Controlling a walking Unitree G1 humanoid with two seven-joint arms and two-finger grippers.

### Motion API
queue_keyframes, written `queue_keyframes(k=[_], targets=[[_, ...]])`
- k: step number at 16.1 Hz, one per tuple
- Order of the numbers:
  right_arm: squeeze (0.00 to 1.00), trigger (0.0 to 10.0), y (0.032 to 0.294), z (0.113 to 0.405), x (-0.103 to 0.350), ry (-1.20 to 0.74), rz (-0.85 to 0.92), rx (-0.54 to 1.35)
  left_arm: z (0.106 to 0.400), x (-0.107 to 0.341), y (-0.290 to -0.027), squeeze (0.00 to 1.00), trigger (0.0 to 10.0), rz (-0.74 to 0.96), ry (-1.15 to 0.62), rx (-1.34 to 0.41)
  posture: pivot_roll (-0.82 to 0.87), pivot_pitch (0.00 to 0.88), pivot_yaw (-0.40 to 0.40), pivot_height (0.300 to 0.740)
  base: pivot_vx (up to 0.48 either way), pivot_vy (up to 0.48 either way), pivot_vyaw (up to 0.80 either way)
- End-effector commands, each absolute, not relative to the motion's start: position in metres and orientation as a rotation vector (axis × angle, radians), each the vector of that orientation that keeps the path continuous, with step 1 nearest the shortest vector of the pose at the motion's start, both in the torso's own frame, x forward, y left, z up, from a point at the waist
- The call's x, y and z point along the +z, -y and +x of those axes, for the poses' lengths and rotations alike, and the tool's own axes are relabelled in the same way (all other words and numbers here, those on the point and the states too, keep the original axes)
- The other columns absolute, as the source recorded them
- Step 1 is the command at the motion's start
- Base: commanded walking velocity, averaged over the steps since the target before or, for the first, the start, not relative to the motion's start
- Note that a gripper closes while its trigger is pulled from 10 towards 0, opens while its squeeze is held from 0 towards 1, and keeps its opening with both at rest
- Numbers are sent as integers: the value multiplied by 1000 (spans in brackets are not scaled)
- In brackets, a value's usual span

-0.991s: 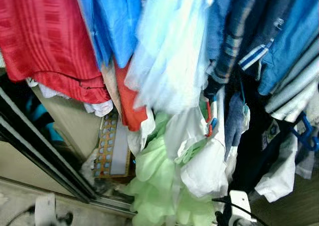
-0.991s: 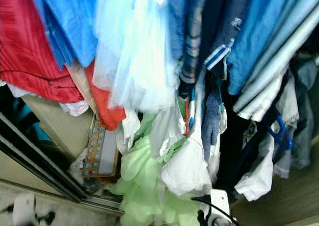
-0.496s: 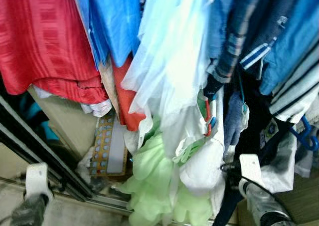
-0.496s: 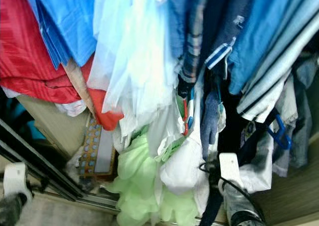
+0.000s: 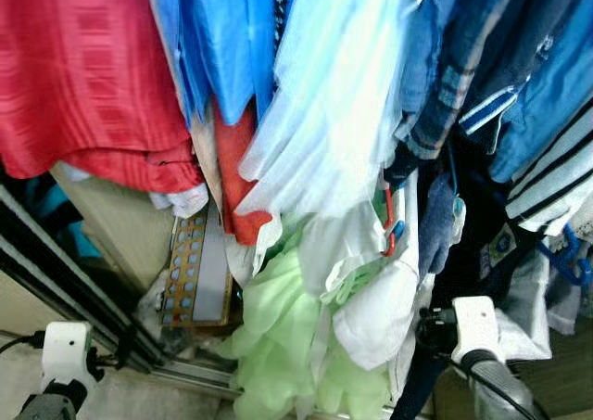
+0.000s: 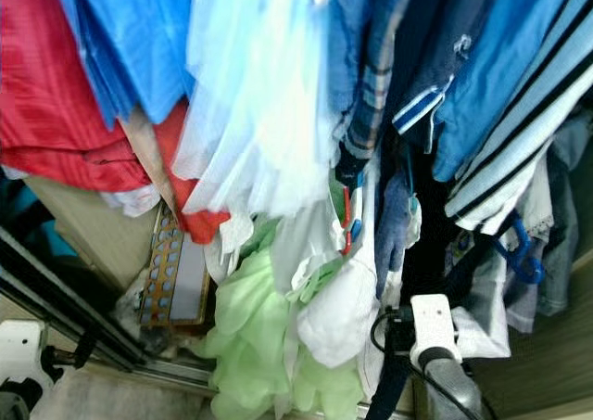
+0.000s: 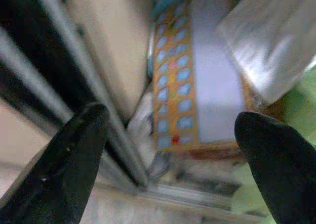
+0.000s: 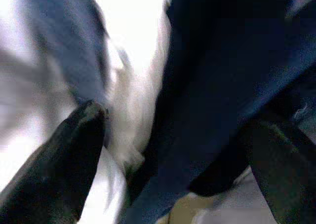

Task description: Clean up the room

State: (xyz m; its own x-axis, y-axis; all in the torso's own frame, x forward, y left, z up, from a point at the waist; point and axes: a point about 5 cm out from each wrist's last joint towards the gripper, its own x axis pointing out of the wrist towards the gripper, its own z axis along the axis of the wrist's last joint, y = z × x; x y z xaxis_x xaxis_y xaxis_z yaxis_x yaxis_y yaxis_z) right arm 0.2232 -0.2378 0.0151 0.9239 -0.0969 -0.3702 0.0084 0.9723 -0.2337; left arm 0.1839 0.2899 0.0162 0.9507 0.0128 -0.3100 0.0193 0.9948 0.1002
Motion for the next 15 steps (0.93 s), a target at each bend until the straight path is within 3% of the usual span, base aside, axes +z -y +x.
queue_keyframes(k=[1, 4, 6, 10, 12, 15], targets=[[0, 10000, 242, 217, 36, -348, -288, -49, 184, 32, -276, 0, 10000, 95, -259, -53, 22, 74, -36, 740, 0, 0, 0], [0, 10000, 223, 213, 71, -235, -306, 38, 177, 53, -246, 0, 10000, 87, -164, -62, 13, 71, -37, 740, 0, 0, 0], [0, 10000, 209, 212, 72, -266, -229, 70, 181, 59, -220, 0, 10000, 43, -154, -186, 11, 69, -43, 740, 0, 0, 0], [0, 10000, 196, 214, 112, -118, -299, 113, 192, 95, -204, 0, 10000, 1, -64, -188, 8, 59, -38, 740, 0, 0, 0], [0, 10000, 169, 222, 133, -2, -323, 270, 199, 111, -199, 0, 10000, -6, -4, -178, 12, 43, -22, 740, 0, 0, 0], [0, 10000, 156, 236, 133, -4, -320, 368, 211, 116, -189, 0, 10000, -2, 4, -231, 12, 15, -20, 740, 0, 0, 0]])
